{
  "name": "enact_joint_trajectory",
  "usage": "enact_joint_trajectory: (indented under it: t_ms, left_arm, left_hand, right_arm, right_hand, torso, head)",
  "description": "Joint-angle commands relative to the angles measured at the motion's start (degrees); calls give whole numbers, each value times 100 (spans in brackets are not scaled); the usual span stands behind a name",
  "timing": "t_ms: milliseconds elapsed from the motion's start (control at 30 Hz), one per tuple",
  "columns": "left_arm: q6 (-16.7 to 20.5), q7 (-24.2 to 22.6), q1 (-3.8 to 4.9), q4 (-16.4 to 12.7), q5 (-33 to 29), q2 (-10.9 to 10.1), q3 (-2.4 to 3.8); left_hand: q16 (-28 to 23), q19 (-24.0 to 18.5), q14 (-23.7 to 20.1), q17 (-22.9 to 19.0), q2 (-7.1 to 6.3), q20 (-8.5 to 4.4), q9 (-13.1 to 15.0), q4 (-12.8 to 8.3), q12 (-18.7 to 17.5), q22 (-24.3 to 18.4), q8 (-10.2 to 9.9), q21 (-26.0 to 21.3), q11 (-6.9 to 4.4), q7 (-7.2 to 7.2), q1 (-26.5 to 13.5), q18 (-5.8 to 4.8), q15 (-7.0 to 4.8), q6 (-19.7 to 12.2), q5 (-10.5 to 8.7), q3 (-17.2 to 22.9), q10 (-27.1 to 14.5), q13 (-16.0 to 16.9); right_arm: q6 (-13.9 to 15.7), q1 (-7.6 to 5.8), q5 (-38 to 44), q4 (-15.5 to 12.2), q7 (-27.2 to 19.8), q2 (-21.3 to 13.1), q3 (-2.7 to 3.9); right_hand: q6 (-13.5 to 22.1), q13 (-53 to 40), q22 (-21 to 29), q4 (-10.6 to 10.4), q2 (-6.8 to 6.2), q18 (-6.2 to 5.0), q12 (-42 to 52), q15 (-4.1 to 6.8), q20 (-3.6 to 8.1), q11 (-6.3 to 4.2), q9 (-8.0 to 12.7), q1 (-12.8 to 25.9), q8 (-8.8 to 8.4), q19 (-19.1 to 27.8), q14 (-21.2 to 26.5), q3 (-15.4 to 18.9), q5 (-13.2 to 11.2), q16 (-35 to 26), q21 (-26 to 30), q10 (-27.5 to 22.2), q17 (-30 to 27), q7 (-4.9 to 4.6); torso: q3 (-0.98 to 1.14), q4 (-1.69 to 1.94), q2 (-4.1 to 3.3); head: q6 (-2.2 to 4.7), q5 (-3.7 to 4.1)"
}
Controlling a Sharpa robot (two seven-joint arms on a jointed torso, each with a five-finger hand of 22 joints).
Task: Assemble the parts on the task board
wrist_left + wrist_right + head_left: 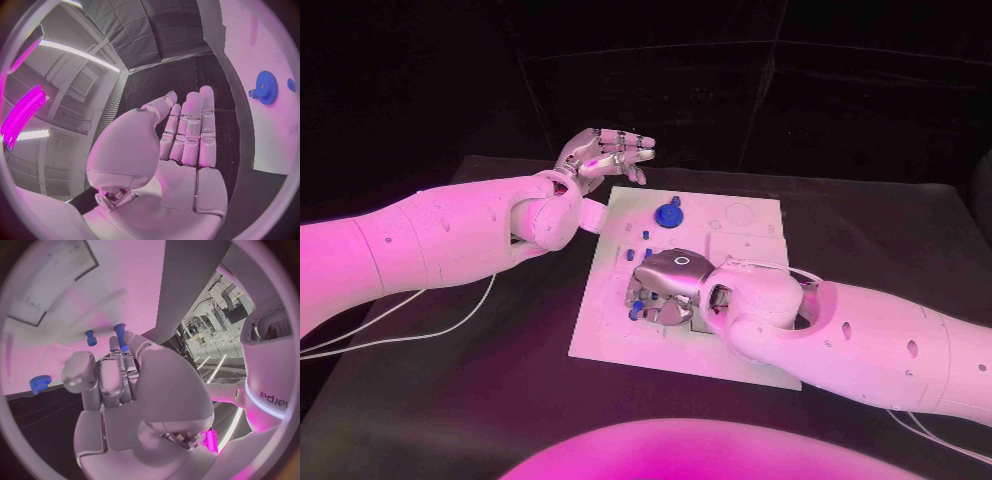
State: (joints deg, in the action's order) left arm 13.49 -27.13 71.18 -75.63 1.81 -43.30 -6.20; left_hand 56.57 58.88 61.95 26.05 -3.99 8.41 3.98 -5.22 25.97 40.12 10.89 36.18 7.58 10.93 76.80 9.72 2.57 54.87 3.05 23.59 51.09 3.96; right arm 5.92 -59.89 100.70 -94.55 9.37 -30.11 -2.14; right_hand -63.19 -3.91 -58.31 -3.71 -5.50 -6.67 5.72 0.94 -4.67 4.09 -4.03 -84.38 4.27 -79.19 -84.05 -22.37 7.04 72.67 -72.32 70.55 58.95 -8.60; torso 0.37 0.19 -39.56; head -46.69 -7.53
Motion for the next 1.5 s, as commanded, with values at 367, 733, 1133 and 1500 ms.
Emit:
enact_joint_trajectory:
  t_ms: [367,733,1133,1500]
  left_arm:
    - [-62,-6,10,-3,-13,-2,4]
    - [-73,7,10,24,-13,2,4]
    - [-81,23,10,37,-13,0,4]
    - [-68,20,8,34,-13,-55,0]
  left_hand:
    - [-12,-50,-36,-14,7,-10,-8,-34,30,2,27,-21,-2,21,32,69,13,-15,22,-16,-33,-8]
    - [-12,-50,-36,-14,7,-10,-8,-34,30,2,27,-21,-2,21,32,69,13,-15,22,-16,-33,-8]
    - [-9,-56,-42,-26,6,-8,-11,-37,32,2,25,-22,2,26,24,69,16,-35,22,-21,-55,-11]
    - [-9,-58,-44,-30,6,-7,-12,-39,32,3,25,-22,4,27,24,69,17,-41,23,-22,-63,-12]
  right_arm:
    - [107,1,34,0,-87,9,-92]
    - [388,1,27,1,-159,16,-97]
    - [961,2,25,-120,-217,-127,-98]
    - [1327,-87,-1013,-848,-299,-1151,-88]
  right_hand:
    - [317,-1,62,-82,-190,68,-78,-65,-73,77,33,350,-71,61,-84,87,204,9,30,-109,3,-72]
    - [620,32,505,-97,-264,-8,-207,-155,-141,184,39,474,-78,274,0,136,205,-114,304,-573,-207,-132]
    - [1401,5,1255,-27,-308,-140,-32,-202,-203,232,25,607,-61,559,261,637,309,-487,822,-1315,-768,-163]
    - [1292,-81,1264,-232,-246,-125,592,-180,-180,209,-33,777,67,451,166,1575,465,-380,863,-1081,-655,-170]
  torso:
    - [-3,5,2]
    - [0,0,-1]
    - [6,-6,5]
    - [0,-61,67]
  head:
    - [6,9]
    - [12,22]
    - [35,53]
    - [112,152]
